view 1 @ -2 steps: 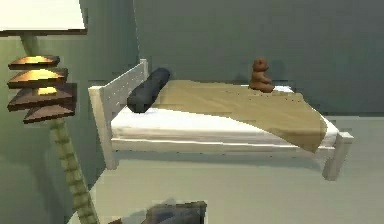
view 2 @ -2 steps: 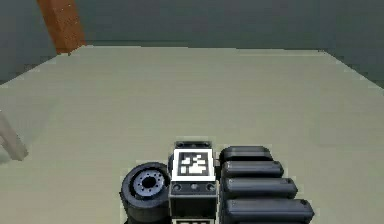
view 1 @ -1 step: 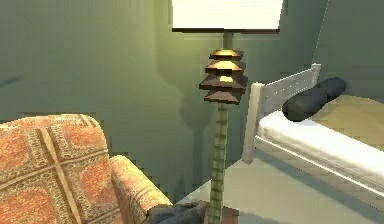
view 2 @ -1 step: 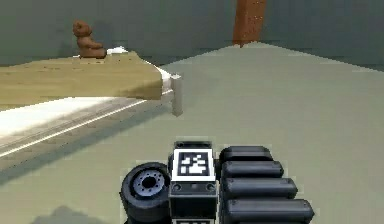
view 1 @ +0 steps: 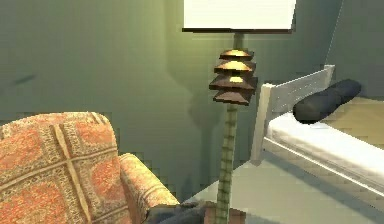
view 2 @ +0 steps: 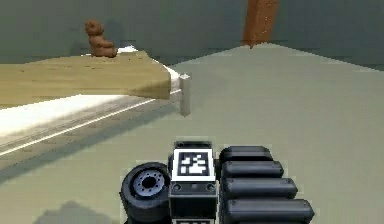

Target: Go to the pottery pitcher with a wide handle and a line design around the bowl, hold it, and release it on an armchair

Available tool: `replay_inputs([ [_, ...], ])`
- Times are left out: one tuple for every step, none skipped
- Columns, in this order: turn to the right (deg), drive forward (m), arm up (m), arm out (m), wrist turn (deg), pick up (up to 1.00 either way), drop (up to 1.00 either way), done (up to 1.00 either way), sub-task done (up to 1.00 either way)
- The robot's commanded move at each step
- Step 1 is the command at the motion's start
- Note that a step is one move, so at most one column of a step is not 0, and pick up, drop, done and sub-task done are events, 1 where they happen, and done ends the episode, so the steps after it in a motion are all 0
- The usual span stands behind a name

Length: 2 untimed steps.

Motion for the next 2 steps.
replay_inputs([
  [45.0, 0.0, 0.0, 0.0, 0.0, 0.0, 0.0, 0.0, 0.0],
  [45.0, 0.0, 0.0, 0.0, 0.0, 0.0, 0.0, 0.0, 0.0],
])
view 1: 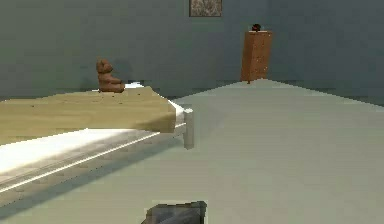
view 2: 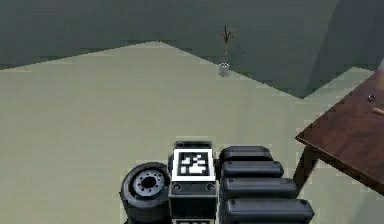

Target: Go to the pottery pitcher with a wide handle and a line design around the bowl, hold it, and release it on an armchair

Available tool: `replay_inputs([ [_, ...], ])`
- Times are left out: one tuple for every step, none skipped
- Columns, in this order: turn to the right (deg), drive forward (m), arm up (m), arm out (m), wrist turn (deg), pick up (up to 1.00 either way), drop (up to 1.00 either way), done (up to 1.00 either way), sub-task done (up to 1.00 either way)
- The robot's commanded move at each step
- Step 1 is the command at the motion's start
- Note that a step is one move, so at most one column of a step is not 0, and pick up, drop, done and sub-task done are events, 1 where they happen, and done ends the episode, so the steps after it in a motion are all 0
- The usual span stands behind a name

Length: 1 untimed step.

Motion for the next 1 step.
replay_inputs([
  [21.0, 0.0, 0.0, 0.0, 0.0, 0.0, 0.0, 0.0, 0.0],
])
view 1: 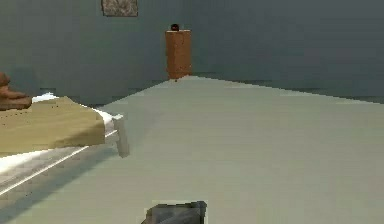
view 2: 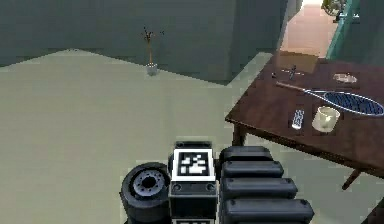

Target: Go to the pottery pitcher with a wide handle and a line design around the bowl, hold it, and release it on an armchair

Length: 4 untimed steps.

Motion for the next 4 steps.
replay_inputs([
  [-45.0, 0.0, 0.0, 0.0, 0.0, 0.0, 0.0, 0.0, 0.0],
  [-45.0, 0.0, 0.0, 0.0, 0.0, 0.0, 0.0, 0.0, 0.0],
  [-36.0, 0.0, 0.0, 0.0, 0.0, 0.0, 0.0, 0.0, 0.0],
  [45.0, 0.0, 0.0, 0.0, 0.0, 0.0, 0.0, 0.0, 0.0],
])
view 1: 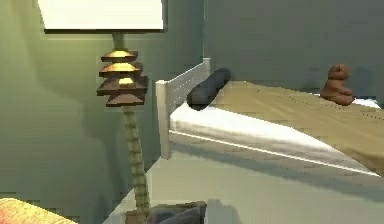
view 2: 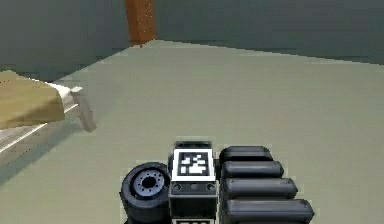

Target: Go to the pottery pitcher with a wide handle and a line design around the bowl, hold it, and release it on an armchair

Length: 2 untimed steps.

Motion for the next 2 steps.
replay_inputs([
  [45.0, 0.0, 0.0, 0.0, 0.0, 0.0, 0.0, 0.0, 0.0],
  [45.0, 0.0, 0.0, 0.0, 0.0, 0.0, 0.0, 0.0, 0.0],
])
